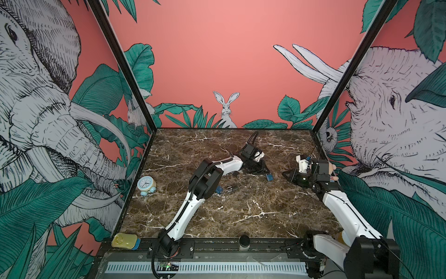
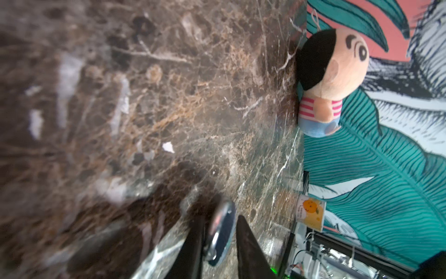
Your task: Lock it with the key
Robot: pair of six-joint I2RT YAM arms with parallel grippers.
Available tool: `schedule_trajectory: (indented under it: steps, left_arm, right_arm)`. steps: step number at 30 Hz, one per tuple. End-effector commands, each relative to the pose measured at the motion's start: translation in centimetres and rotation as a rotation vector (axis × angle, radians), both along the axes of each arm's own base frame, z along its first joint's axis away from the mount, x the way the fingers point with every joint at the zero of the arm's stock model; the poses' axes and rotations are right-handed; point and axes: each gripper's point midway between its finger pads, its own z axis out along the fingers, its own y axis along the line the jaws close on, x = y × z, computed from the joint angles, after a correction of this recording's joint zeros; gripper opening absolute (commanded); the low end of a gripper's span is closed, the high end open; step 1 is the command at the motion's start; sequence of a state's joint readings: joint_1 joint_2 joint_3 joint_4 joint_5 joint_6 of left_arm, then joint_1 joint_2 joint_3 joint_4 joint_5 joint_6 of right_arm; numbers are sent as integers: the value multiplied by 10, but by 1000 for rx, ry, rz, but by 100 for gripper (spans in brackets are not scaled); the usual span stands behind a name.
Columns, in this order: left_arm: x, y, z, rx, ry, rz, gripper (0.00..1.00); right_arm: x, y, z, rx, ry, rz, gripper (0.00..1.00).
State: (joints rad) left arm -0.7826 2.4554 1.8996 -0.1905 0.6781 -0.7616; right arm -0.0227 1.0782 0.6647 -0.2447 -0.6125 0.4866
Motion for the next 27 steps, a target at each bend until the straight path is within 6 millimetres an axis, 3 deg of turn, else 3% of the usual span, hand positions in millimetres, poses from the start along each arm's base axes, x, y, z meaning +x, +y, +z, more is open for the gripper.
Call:
schedule_trajectory:
  steps: [1,14,16,22,23,27]
  left_arm:
    - [10,2,18,-8,-40,22,31]
    - [29,38,55,-36,-106,114,33]
    - [34,47,66,-41,-140,153,33]
    - [24,60,116,-121,-224,170,33]
    - [34,74,123,-129,-235,203,32]
    - [26,89,151,-176,-287,222,32]
  right_arm:
    - [5,-4,2,-10,-22,-17,0]
    - [13,-11,-16,-40,21,-54,0]
    - [16,-10,-22,-34,28,-55,0]
    - [27,-4,-45,-65,71,-44,0]
    - [29,-3,-49,-75,78,-43,0]
    - [38,0,-63,-117,101,-30,0]
